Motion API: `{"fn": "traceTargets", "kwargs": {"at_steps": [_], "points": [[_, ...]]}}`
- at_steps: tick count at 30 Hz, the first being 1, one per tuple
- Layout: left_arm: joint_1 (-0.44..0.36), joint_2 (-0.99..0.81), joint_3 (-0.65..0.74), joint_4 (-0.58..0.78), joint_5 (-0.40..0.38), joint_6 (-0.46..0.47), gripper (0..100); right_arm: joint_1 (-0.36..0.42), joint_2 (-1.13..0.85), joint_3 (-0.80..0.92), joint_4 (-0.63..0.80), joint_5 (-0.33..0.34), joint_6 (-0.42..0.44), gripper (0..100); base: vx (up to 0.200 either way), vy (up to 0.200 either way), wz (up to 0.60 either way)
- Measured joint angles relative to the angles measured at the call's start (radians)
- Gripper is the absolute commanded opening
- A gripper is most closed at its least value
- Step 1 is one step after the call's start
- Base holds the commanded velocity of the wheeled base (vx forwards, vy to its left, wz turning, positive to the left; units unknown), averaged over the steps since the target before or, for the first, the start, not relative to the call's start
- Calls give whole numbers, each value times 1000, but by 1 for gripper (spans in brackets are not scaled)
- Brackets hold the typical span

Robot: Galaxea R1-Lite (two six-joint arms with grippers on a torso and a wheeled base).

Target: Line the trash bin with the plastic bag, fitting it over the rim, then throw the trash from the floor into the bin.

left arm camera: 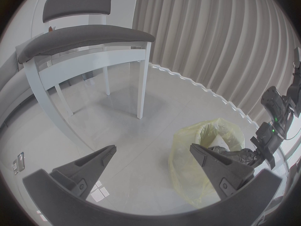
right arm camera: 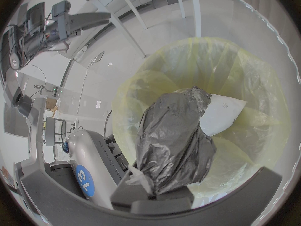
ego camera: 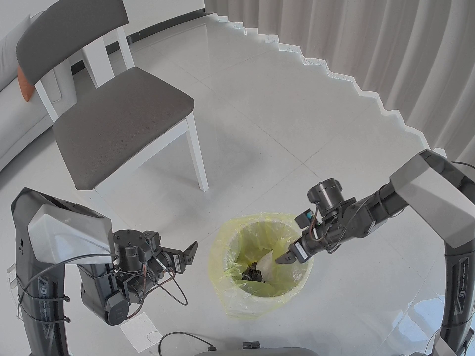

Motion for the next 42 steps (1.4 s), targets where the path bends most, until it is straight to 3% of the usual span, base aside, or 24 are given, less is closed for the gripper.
{"fn": "traceTargets", "kwargs": {"at_steps": [8, 20, 24, 42], "points": [[-24, 11, -8, 0, 12, 0, 100, -127, -40, -22, 1, 2, 19, 100, 0, 0, 0], [-26, 9, -11, 0, 12, 5, 100, -105, 4, -133, 15, -13, -5, 100, 0, 0, 0], [-26, 6, -9, 0, 12, 5, 100, -104, 69, -233, 91, -26, -18, 100, 0, 0, 0], [-19, 7, -13, 0, 11, 7, 100, -212, 146, -299, 132, -29, -54, 100, 0, 0, 0]]}}
